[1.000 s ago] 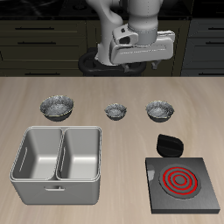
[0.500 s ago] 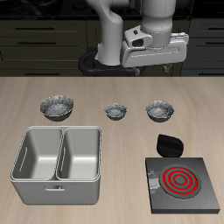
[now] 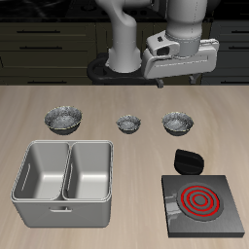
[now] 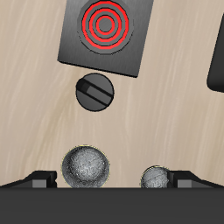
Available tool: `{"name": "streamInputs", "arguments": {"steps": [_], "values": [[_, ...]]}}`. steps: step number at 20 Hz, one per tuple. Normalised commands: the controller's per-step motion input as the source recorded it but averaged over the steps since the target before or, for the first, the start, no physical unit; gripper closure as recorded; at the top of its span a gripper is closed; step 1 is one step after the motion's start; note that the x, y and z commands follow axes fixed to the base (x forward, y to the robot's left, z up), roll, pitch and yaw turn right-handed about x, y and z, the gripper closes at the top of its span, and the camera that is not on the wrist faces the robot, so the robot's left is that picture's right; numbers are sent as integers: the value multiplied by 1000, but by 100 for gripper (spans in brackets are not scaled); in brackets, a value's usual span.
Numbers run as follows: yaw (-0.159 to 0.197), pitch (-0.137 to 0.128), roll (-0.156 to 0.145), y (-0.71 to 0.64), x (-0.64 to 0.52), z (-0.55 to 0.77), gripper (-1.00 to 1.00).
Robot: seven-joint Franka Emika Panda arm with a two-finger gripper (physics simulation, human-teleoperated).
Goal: Turn off the flat stove
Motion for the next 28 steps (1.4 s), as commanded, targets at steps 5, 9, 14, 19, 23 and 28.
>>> {"name": "streamInputs", "arguments": {"steps": [5,9,14,19,23,28], "values": [[27,19,4,195,168,-48,-100],[60,-15,35,164,81,-51,-100],[81,-2,25,111,44,-89,-100],[94,-22,-12,30,131,-10,-100],[123,-17,1,-32,158,-45,-100],[135,2,32,-13,114,-120,-100]]}}
